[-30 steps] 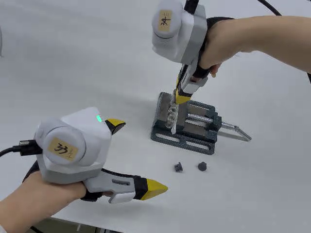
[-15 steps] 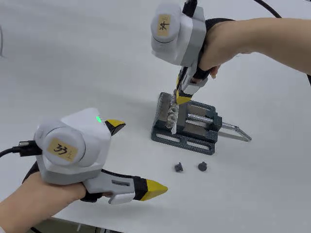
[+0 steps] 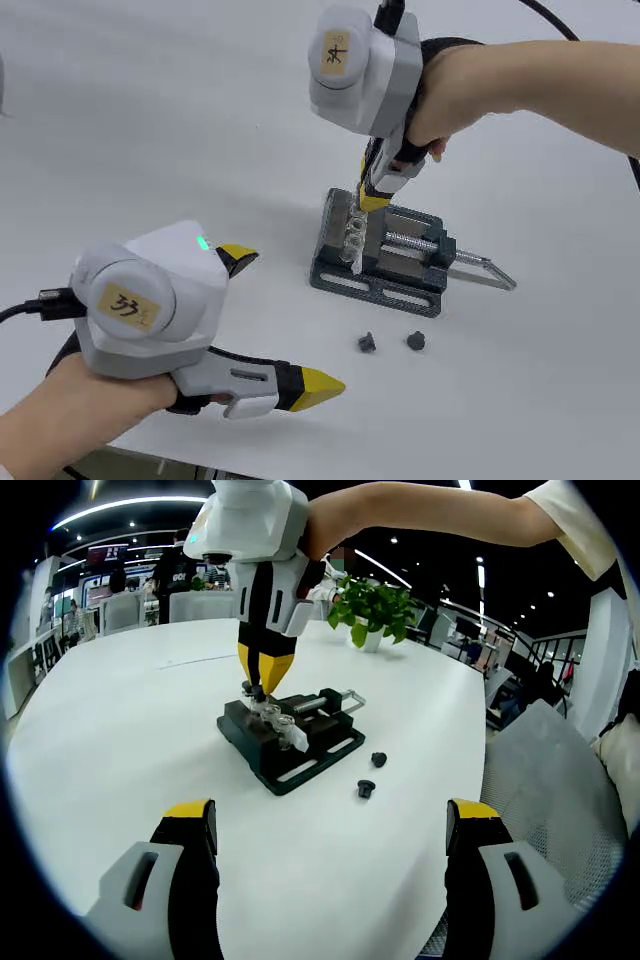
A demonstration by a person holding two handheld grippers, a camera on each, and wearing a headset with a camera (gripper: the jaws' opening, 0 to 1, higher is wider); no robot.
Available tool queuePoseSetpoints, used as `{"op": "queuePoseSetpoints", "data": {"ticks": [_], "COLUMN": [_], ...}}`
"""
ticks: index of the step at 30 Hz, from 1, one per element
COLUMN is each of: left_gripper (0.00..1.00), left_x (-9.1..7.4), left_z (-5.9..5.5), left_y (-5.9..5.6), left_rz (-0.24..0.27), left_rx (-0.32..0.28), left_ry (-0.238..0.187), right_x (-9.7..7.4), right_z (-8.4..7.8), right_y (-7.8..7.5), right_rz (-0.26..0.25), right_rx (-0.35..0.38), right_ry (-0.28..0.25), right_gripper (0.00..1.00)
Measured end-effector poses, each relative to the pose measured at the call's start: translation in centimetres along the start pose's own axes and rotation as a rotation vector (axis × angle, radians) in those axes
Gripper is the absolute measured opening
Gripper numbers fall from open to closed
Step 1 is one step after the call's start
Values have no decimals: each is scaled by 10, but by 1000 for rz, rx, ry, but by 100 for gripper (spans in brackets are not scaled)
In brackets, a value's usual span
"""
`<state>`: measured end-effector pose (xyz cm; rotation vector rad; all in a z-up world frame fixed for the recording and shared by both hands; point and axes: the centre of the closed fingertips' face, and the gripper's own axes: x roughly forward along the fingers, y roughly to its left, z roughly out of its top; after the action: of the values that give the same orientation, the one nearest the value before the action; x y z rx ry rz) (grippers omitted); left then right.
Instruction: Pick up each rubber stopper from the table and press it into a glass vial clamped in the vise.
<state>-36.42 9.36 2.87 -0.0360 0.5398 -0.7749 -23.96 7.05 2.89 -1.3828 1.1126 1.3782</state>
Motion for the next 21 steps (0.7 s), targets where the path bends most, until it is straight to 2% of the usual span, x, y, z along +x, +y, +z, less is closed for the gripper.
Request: {"op": "queuePoseSetpoints", "data": {"ticks": [9,14,15,17,21], "left_gripper": [94,94,94,94,94], "left_x": [0,2,2,2,2], "left_z": [-2,-2,-1,-1,-2], "left_y": [-1,-2,-2,-3,-3], "left_rz": [-1,-8,-8,-10,-12], "left_rx": [-4,-2,-1,-2,0], "left_ry": [8,6,6,6,7], "right_x": [1,1,2,3,1], "right_z": [1,1,2,2,3], "right_y": [1,-3,-2,-10,-2], "right_rz": [2,5,2,-4,-21], "right_rx": [46,121,181,180,186], "right_ry": [-13,-33,-44,-51,-68], "right_gripper": [5,5,4,4,5]}}
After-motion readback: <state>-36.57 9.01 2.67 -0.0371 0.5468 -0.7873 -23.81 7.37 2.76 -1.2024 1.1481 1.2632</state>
